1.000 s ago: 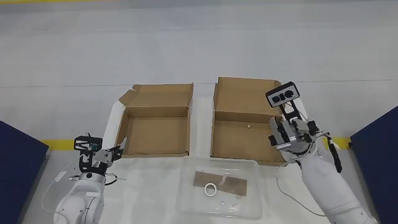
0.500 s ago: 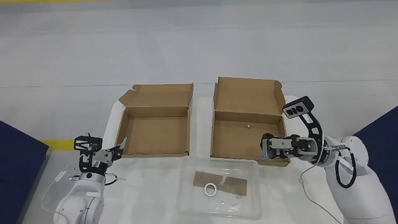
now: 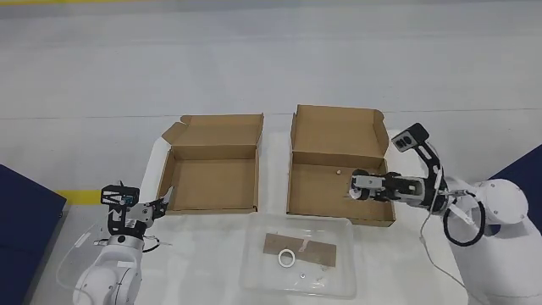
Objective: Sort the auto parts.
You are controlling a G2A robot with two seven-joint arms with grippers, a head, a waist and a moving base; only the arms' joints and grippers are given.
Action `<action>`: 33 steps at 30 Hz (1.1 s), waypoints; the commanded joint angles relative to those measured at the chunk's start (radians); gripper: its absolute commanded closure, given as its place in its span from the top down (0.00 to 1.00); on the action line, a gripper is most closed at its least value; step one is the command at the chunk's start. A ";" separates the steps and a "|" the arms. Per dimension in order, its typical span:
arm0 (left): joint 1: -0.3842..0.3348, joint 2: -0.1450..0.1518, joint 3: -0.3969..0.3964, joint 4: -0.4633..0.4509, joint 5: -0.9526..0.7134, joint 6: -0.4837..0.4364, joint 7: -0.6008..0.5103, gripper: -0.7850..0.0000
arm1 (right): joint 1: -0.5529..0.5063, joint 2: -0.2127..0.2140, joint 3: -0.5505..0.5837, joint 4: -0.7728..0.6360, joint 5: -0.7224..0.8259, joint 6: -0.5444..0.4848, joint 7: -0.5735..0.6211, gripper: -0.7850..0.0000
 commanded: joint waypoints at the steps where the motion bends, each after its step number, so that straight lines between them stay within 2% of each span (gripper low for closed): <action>1: 0.000 0.000 0.000 0.000 0.000 0.000 0.000 1.00 | 0.006 0.008 0.016 -0.007 -0.134 0.030 -0.026 0.00; 5: 0.000 0.000 0.000 0.000 0.000 0.000 0.000 1.00 | 0.022 0.022 0.016 -0.018 -0.349 0.091 -0.063 0.00; 10: 0.000 0.000 0.000 0.000 0.000 0.000 0.000 1.00 | 0.053 0.032 -0.044 -0.016 -0.556 0.152 -0.084 0.00; 22: 0.000 0.000 0.000 0.000 0.000 0.000 0.000 1.00 | 0.060 0.032 -0.068 -0.009 -0.560 0.132 -0.088 0.00; 27: 0.000 0.000 0.000 0.000 0.000 0.000 0.000 1.00 | 0.089 0.039 -0.094 -0.006 -0.743 0.219 -0.145 0.00; 33: 0.000 0.000 0.000 0.000 0.000 0.000 0.000 1.00 | 0.204 0.041 -0.208 0.073 -0.988 0.342 -0.137 0.00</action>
